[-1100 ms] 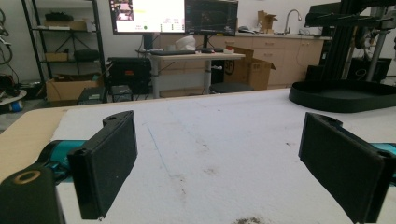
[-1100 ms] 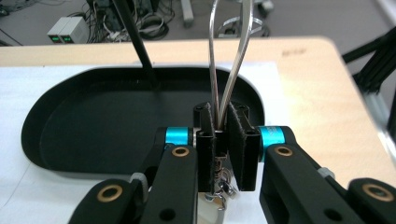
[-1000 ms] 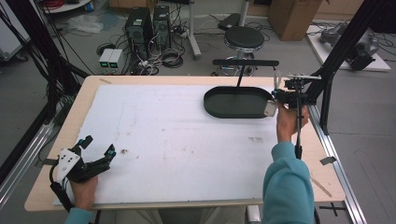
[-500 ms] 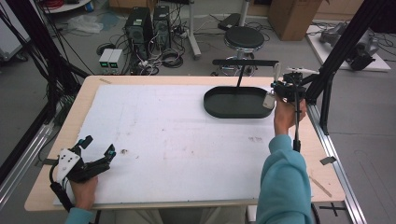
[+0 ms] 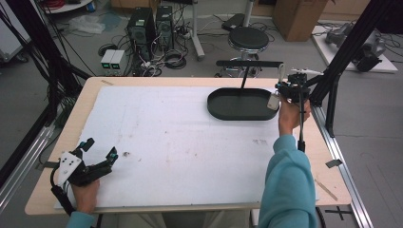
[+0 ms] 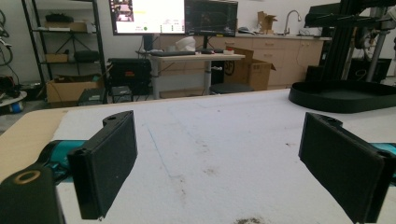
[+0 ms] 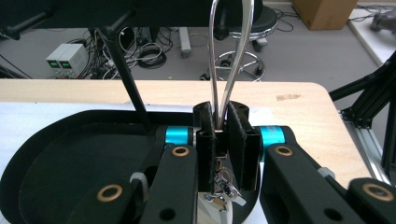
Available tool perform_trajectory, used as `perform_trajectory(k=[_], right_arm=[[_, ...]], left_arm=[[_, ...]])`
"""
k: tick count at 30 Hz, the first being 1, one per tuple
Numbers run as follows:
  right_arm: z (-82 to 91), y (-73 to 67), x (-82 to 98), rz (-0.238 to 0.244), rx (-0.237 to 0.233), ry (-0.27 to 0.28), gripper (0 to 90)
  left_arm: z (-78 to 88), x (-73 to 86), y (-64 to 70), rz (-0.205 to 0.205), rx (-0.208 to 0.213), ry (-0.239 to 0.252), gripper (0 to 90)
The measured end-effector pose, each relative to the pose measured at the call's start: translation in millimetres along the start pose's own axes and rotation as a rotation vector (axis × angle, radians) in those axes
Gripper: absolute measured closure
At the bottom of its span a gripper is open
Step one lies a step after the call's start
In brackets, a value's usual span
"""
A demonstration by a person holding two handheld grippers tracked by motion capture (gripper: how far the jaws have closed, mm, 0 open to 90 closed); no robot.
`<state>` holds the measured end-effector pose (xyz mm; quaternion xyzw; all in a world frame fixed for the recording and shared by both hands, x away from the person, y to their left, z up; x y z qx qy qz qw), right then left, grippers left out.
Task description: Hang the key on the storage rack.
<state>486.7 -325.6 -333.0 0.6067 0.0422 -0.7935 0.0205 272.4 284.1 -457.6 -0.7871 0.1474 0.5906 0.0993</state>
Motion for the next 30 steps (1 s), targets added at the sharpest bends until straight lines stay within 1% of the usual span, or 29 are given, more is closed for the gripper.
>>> perform_trajectory(k=[2, 7, 10, 14, 15, 18, 21, 30], right_arm=[[-2.6, -0.7, 1.2, 0.014, -0.006, -0.002, 82.4], [-8.6, -0.8, 4.6, 0.006, -0.004, -0.007, 82.4], [-11.3, -0.7, 6.2, 0.01, -0.007, -0.013, 82.4], [-14.5, 0.8, 7.0, 0.029, -0.011, -0.002, 82.4], [-14.9, 0.8, 7.2, 0.024, -0.009, -0.002, 82.4], [-17.3, 2.9, 8.5, 0.035, -0.013, -0.003, 82.4], [-19.7, 4.8, 9.7, 0.023, -0.016, 0.003, 82.4], [-28.4, 5.9, 14.4, 0.039, -0.024, 0.008, 82.3]], left_arm=[[0.1, 0.0, -0.1, -0.002, 0.001, 0.0, 11.9], [0.0, 0.0, 0.0, 0.0, 0.0, 0.001, 11.9], [-0.1, 0.0, 0.1, 0.002, 0.0, 0.002, 11.9], [0.0, 0.0, 0.0, 0.0, -0.001, 0.001, 11.9], [0.0, 0.0, 0.0, 0.0, -0.001, 0.001, 11.9], [0.0, 0.0, 0.0, 0.0, 0.0, 0.001, 11.9], [0.0, 0.0, 0.0, 0.0, 0.0, 0.001, 11.9], [0.2, 0.0, 0.1, -0.002, 0.0, 0.002, 11.9]])
Point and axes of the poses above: each handheld gripper's, and its own axes: z roughly backward along the jaws, x roughly out of its underside, y roughly to its right, the point moved 2 cm from there along -z, roughly forward along the jaws, and after that the axes turned 15 degrees about y, right-handed, at the moved point
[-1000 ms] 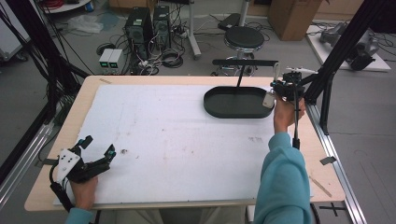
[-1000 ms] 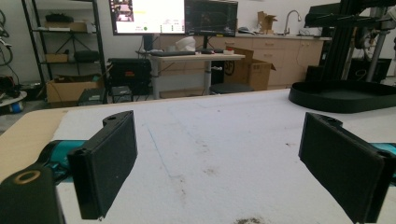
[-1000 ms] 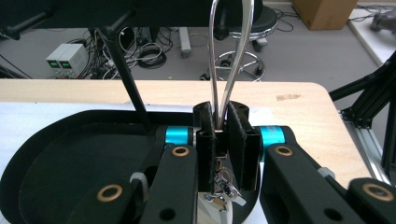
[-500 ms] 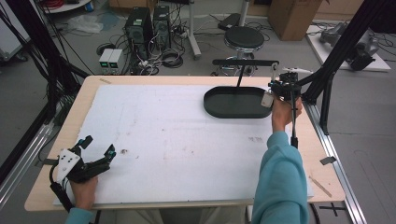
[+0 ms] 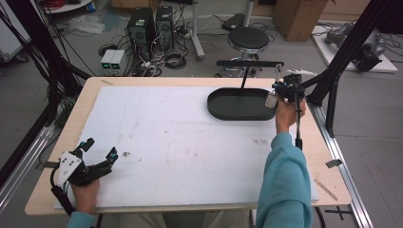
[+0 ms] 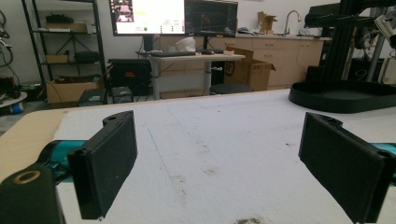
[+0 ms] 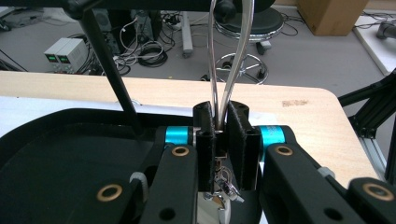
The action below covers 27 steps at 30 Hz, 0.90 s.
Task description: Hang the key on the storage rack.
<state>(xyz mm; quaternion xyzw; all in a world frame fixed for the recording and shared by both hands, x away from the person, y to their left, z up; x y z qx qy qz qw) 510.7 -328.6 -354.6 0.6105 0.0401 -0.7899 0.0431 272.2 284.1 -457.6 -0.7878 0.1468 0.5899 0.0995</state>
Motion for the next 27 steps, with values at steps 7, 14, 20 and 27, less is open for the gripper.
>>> perform_trajectory(k=[7, 14, 20, 27], right_arm=[[-3.9, 0.8, 2.7, 0.002, -0.003, -0.001, 82.2], [-6.2, 0.2, 4.3, 0.032, 0.002, -0.009, 82.2], [-8.8, 1.0, 6.8, 0.033, -0.004, -0.022, 81.9], [-11.2, 0.7, 8.8, 0.036, -0.013, -0.029, 80.9]], left_arm=[[0.0, 0.0, 0.1, 0.0, 0.0, 0.001, 12.0], [0.2, -0.1, 0.1, -0.003, 0.002, 0.002, 11.9], [0.2, -0.1, 0.2, -0.003, 0.002, 0.003, 11.9], [0.2, -0.1, 0.3, -0.003, 0.002, 0.004, 11.9]])
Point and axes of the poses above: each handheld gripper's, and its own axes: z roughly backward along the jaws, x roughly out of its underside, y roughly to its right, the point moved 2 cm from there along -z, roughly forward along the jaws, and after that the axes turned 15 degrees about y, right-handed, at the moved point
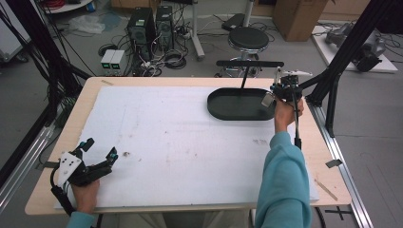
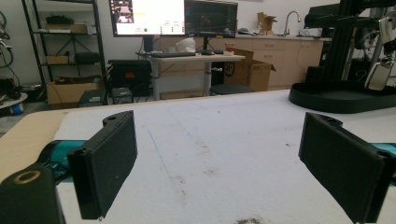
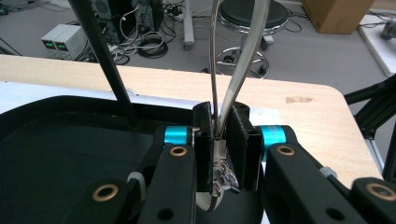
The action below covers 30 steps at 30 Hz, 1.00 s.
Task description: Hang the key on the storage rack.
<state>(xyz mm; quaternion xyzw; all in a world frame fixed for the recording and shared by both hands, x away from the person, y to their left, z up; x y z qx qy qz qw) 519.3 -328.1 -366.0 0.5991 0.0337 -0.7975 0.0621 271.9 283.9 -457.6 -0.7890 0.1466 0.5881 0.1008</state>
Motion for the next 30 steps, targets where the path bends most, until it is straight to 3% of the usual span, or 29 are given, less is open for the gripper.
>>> perform_trajectory(k=[14, 16, 17, 18, 20, 22, 24, 26, 28, 30], right_arm=[[0.3, 2.3, -0.8, 0.016, -0.015, 0.022, 76.0], [1.8, 2.0, -2.7, 0.032, -0.027, 0.044, 65.2], [1.8, 2.0, -2.7, 0.032, -0.027, 0.044, 65.2], [3.7, 0.3, -5.3, 0.034, -0.02, 0.073, 50.2], [5.1, -1.4, -7.2, 0.015, -0.016, 0.098, 37.8], [7.5, -2.9, -8.3, -0.018, -0.029, 0.091, 28.5], [9.7, -5.1, -8.5, 0.004, -0.034, 0.067, 14.8], [15.5, -8.1, -9.5, 0.025, -0.036, 0.081, 10.1], [23.3, -11.7, -10.0, 0.027, -0.076, 0.115, 0.8], [32.0, -16.4, -10.4, 0.027, -0.123, 0.133, 0.6]], left_arm=[[0.1, 0.0, 0.1, 0.0, 0.0, 0.0, 11.9], [0.1, 0.0, 0.1, 0.0, -0.001, 0.0, 11.9], [0.1, 0.0, 0.1, 0.0, -0.001, 0.0, 11.9], [0.1, 0.0, 0.2, 0.0, 0.0, 0.001, 11.9], [0.1, 0.0, 0.2, 0.0, 0.0, 0.001, 11.9], [0.1, 0.0, 0.4, 0.001, 0.0, 0.001, 11.9], [0.0, 0.0, 0.4, 0.001, 0.0, 0.001, 11.9], [0.1, 0.0, 0.2, 0.0, 0.0, 0.0, 11.9], [0.1, 0.0, 0.3, 0.001, 0.0, 0.0, 11.9], [0.0, 0.0, 0.0, 0.0, 0.0, 0.0, 11.9]])
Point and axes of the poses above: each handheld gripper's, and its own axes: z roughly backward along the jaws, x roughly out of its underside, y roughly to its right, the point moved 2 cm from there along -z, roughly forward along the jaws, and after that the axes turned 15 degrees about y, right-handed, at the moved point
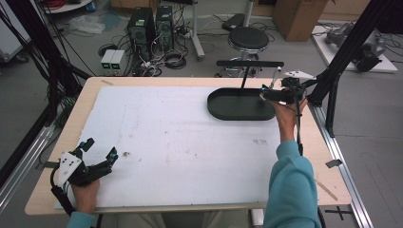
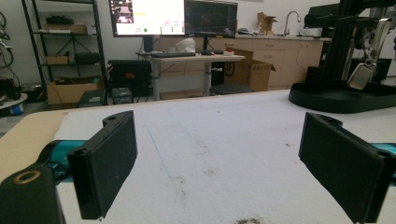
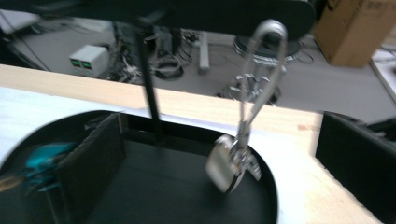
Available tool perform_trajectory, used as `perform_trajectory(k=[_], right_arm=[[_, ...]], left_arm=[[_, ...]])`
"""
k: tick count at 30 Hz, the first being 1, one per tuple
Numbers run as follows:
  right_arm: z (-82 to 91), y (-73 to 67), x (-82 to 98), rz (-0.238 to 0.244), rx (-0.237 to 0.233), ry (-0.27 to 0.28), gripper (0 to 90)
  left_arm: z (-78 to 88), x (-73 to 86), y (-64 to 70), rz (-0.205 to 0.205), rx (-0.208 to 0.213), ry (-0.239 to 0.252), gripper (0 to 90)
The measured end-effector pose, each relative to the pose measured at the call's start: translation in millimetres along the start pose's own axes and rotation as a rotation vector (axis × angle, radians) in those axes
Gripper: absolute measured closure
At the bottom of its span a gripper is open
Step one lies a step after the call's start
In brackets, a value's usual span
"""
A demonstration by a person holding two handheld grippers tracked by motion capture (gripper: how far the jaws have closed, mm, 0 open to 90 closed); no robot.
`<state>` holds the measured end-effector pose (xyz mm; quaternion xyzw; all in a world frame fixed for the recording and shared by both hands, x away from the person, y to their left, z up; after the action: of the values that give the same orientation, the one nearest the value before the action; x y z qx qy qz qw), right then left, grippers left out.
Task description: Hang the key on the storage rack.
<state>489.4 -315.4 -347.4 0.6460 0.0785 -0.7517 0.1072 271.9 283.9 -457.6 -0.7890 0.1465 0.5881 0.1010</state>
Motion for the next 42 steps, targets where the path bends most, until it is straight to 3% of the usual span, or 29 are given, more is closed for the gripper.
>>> perform_trajectory(k=[2, 5, 8, 9, 10, 11, 12, 14, 18, 22, 25, 27, 34, 42], right_arm=[[9.1, -5.5, -1.2, 0.025, -0.023, 0.031, 0.6], [24.0, -13.6, -1.3, 0.029, -0.098, 0.06, 0.6], [42.7, -20.5, -1.9, 0.037, -0.172, 0.131, 0.6], [42.7, -20.5, -1.9, 0.037, -0.172, 0.131, 0.6], [56.4, -23.8, -1.3, 0.008, -0.233, 0.193, 0.7], [63.1, -24.5, -0.4, -0.007, -0.267, 0.228, 0.6], [63.1, -24.5, -0.4, -0.007, -0.267, 0.228, 0.6], [82.5, -28.2, 4.6, -0.023, -0.345, 0.323, 0.7], [98.1, -35.1, 9.8, -0.02, -0.393, 0.367, 0.7], [124.5, -47.9, 24.3, 0.0, -0.447, 0.429, 0.7], [132.8, -49.8, 34.4, -0.007, -0.456, 0.433, 0.7], [142.4, -49.6, 54.1, -0.033, -0.462, 0.454, 0.7], [149.8, -50.4, 83.9, -0.036, -0.467, 0.437, 0.7], [143.1, -60.7, 119.0, -0.034, -0.506, 0.345, 0.7]], left_arm=[[0.5, -0.1, 0.5, -0.002, 0.0, 0.002, 11.9], [0.5, 0.0, 0.6, -0.003, 0.0, 0.004, 11.9], [0.6, -0.1, 0.4, -0.002, 0.0, 0.003, 11.9], [0.5, -0.1, 0.6, -0.002, 0.0, 0.005, 11.9], [0.5, 0.0, 0.7, -0.003, -0.001, 0.007, 12.0], [0.6, -0.1, 0.9, -0.007, 0.001, 0.009, 11.9], [0.6, 0.0, 1.2, -0.006, 0.0, 0.011, 11.9], [0.4, -0.1, 1.0, -0.006, 0.001, 0.007, 12.0], [0.6, 0.0, 1.3, -0.009, 0.001, 0.007, 11.9], [1.0, -0.2, 1.2, -0.011, 0.001, 0.007, 11.9], [0.6, -0.1, 1.0, -0.008, 0.001, 0.009, 12.0], [0.6, -0.1, 1.0, -0.008, 0.001, 0.009, 12.0], [0.5, -0.1, 0.7, -0.004, -0.001, 0.007, 11.9], [0.6, -0.1, 0.8, -0.005, -0.001, 0.009, 12.0]])
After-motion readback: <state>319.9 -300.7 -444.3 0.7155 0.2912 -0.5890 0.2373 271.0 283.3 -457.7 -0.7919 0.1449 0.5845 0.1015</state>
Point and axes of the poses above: each handheld gripper's, and its own axes: z roughly backward along the jaws, x roughly out of its underside, y roughly to its right, the point moved 2 cm from there along -z, roughly forward along the jaws, and after that the axes turned 15 degrees about y, right-handed, at the moved point
